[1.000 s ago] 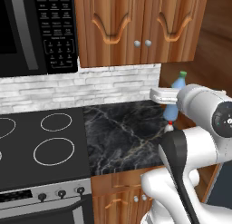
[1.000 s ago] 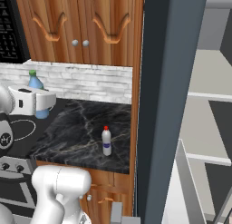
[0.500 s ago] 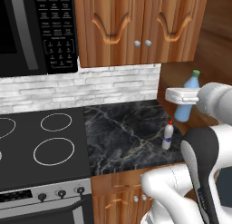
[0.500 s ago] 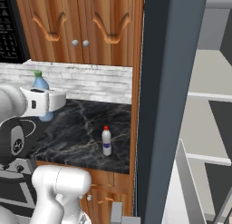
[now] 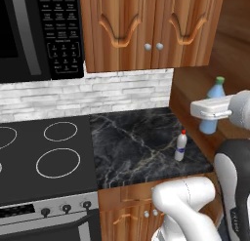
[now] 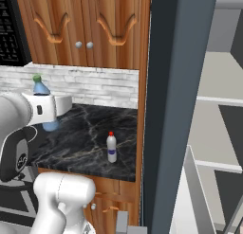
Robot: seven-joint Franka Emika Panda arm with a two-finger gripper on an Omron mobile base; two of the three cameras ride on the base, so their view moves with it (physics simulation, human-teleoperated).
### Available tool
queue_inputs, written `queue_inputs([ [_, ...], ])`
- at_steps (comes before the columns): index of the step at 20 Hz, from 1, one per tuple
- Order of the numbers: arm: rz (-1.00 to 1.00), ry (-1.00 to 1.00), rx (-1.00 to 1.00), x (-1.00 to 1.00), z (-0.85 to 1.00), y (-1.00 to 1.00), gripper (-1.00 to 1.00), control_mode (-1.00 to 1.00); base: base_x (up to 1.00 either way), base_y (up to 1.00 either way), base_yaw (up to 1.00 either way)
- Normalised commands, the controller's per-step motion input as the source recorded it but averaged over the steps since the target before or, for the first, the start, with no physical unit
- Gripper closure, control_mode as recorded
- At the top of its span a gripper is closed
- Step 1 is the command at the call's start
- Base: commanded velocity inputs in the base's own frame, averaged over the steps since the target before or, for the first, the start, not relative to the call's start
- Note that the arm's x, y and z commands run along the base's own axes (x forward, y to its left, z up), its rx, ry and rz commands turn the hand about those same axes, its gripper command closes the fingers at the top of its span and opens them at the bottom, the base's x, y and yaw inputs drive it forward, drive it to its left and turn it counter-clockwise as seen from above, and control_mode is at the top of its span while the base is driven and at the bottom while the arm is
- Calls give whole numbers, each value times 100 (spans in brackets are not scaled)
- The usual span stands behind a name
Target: Take the bottled waters from the counter and place them in the freezer to freeze. Close the freezer door after placing the bottles.
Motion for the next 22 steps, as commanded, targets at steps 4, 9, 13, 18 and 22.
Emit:
queue_inputs([
  [4, -16, -1, -3, -21, -11, 0, 100, -100, 0, 0, 0],
  [9, -16, 0, 0, -14, -9, 0, 100, -100, 0, 0, 0],
  [13, -1, -4, 0, -5, -24, 0, 100, -100, 0, 0, 0],
  [18, 0, -3, 0, 0, -17, 0, 100, -100, 0, 0, 0],
  [22, 0, 0, 0, 0, 0, 0, 100, -100, 0, 0, 0],
])
